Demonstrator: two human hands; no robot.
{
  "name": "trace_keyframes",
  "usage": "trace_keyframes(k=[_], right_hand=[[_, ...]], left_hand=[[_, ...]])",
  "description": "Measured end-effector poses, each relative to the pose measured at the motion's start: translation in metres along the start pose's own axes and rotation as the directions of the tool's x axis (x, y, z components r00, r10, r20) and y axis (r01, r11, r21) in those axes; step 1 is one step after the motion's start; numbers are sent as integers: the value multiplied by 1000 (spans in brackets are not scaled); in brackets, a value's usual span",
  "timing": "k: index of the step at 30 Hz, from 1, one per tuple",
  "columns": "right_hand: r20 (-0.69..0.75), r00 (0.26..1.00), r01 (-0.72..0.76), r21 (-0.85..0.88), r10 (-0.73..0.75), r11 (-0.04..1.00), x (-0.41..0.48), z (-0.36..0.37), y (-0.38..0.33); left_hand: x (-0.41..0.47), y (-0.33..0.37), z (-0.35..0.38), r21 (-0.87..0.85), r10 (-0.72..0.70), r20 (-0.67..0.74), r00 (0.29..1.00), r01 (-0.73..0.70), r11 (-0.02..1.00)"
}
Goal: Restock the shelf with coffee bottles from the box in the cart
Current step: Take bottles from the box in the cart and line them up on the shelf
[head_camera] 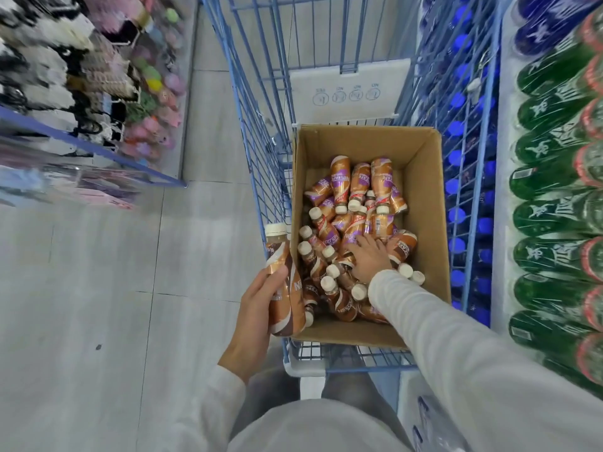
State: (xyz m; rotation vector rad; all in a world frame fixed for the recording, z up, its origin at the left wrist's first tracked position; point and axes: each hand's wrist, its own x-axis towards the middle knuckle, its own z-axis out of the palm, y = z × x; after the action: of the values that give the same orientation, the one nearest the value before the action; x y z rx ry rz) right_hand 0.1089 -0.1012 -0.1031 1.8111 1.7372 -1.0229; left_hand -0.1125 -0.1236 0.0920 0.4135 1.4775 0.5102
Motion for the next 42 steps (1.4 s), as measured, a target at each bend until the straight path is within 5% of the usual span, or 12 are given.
trace_keyframes(k=[4, 6, 10, 15, 22, 31, 42], right_hand=[[-76, 996, 44, 27, -42, 999, -4, -4, 6], [-121, 992, 59, 221, -33, 973, -18, -16, 11], [-170, 985, 103, 753, 41, 650, -69, -43, 13], [-265, 961, 220, 904, 77, 367, -158, -84, 4], [-328, 938, 321, 944, 111, 83, -236, -103, -2], [-459, 823, 500, 865, 335, -46, -328, -92, -9], [-400, 611, 624, 774, 683, -105, -462, -9, -37]], left_hand=[[-4, 2, 2, 13, 1, -2, 1000, -1, 1000], [-10, 6, 7, 25, 16, 11, 1000, -16, 1000], [-28, 16, 18, 52, 59, 28, 998, -60, 997], [-56, 21, 36, 45, 137, 46, 989, -139, 989], [-101, 22, 66, -10, 195, 95, 976, -195, 981], [-150, 17, 85, -1, 241, 249, 938, -249, 968], [-239, -29, 93, 117, 199, 550, 811, -310, 944]])
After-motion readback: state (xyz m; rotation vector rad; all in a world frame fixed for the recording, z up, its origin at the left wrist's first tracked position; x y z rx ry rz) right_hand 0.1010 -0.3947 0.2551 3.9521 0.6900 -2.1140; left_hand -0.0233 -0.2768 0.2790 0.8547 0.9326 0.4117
